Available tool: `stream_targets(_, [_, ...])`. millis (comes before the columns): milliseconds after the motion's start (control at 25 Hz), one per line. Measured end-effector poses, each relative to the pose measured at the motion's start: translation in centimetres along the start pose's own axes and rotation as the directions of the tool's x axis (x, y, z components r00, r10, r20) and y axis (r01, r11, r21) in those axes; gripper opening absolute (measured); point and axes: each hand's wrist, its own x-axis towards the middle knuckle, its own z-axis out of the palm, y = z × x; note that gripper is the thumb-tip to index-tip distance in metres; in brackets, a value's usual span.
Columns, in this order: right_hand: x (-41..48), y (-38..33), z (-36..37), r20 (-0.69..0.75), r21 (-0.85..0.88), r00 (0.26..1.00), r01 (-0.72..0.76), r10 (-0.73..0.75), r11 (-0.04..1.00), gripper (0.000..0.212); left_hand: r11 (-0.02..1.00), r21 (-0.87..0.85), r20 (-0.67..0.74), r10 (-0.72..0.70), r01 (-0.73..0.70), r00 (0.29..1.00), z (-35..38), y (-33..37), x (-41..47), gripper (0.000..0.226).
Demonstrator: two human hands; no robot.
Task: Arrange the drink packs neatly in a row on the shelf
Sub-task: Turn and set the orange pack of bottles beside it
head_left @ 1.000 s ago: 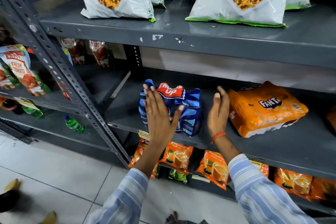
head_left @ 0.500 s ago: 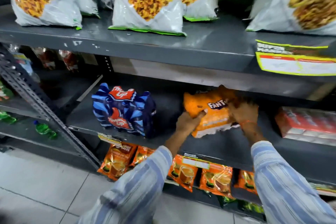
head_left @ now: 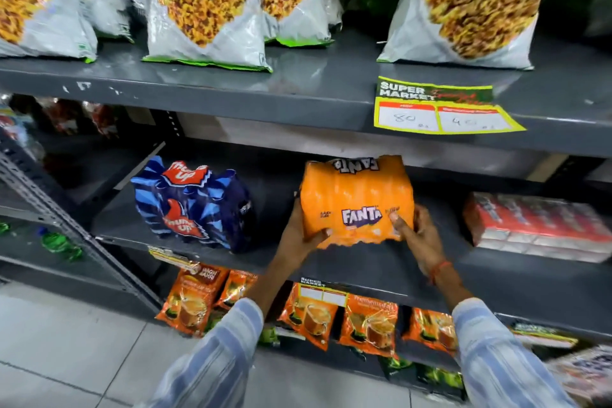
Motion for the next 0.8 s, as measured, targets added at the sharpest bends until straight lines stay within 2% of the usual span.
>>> stream_targets(120, [-2.1, 1.1, 1.0, 0.071, -0.031, 0.997, 0.016, -0.014, 0.999, 0.037, 0.998, 0.061, -0.039, -0.004, 0.006, 0.999, -0.6, -1.2, -1.3, 0.096])
stream_targets(200, [-3.2, 1.7, 1.4, 0.069, -0.049, 0.998, 0.018, -0.015, 0.999, 0.035, 0.994, 0.100, -0.047, -0.030, 0.035, 0.998, -1.0, -1.3, -1.7, 0.090])
stream_targets(280, [-3.6, 0.8, 1.8, 0.030, 0.010, 0.999, -0.013, 0.013, 1.000, 0.027, 0.987, 0.131, -0.067, -0.086, 0.095, 0.994, -1.1, -1.1, -1.7, 0.086])
stream_targets(320, [-3.7, -0.3, 1.8, 0.010, 0.031, 1.000, -0.023, 0.023, 0.999, 0.037, 0.972, 0.183, -0.145, -0.124, 0.149, 0.982, -0.2, -0.6, -2.1, 0.084])
stream_targets(400, [-2.6, -2.6, 1.6, 0.012, 0.160, 0.997, -0.081, 0.080, 0.984, 0.087, 0.945, 0.242, -0.288, -0.146, 0.220, 0.946, 3.2, 0.7, -3.8, 0.083])
stream_targets(440, [-1.9, -3.6, 1.5, 0.041, 0.229, 0.991, -0.135, 0.129, 0.964, 0.097, 0.956, 0.218, -0.263, -0.139, 0.199, 0.955, 5.3, 1.4, -4.8, 0.084])
stream_targets(520, [-1.0, -4.7, 1.2, 0.092, 0.256, 0.975, -0.218, 0.201, 0.942, 0.072, 0.979, 0.156, -0.062, -0.124, 0.133, 0.990, 8.7, 2.9, -6.4, 0.096])
stream_targets(600, [-1.5, -3.9, 0.4, 0.028, 0.246, 0.976, -0.214, 0.214, 0.945, 0.059, 0.975, 0.129, 0.073, -0.192, 0.182, 0.979, 9.9, 3.7, -6.2, 0.121])
stream_targets(680, [-1.9, -3.8, 1.0, -0.014, 0.241, 0.975, -0.211, 0.221, 0.947, 0.065, 0.969, 0.084, 0.110, -0.240, 0.231, 0.965, 9.6, 3.7, -5.1, 0.131])
stream_targets(800, [-2.9, -3.1, 2.0, -0.095, 0.338, 0.970, -0.179, 0.223, 0.924, 0.077, 0.976, 0.041, 0.059, -0.216, 0.213, 0.975, 7.9, 3.4, -4.1, 0.155])
